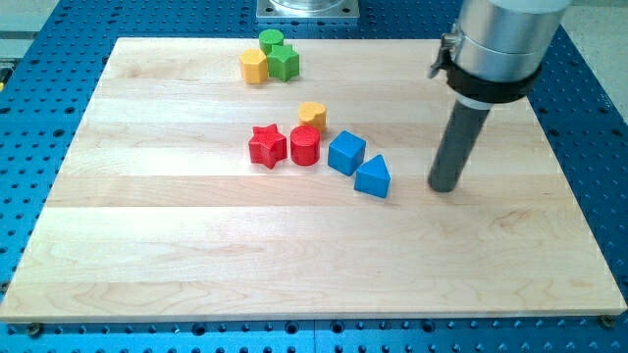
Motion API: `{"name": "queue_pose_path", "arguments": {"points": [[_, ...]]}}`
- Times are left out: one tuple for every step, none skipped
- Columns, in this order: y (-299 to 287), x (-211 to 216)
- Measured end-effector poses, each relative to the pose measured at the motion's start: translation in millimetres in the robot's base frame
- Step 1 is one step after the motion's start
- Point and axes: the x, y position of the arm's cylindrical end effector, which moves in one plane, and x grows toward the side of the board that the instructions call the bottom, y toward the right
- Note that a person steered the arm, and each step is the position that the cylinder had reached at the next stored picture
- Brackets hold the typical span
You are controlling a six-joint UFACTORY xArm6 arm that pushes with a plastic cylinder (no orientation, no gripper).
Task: Move the heart horizontal to the cube
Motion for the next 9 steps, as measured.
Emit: {"name": "queue_pose_path", "arguments": {"points": [[-32.9,9.6],[-9.2,-2.1],[-14.0,-78.8],[-44.2,-109.9],[-81.6,-110.0],[-103.5,-127.4],[-163.8,-132.5],[-183.8,-120.0],[-117.8,-98.3]]}}
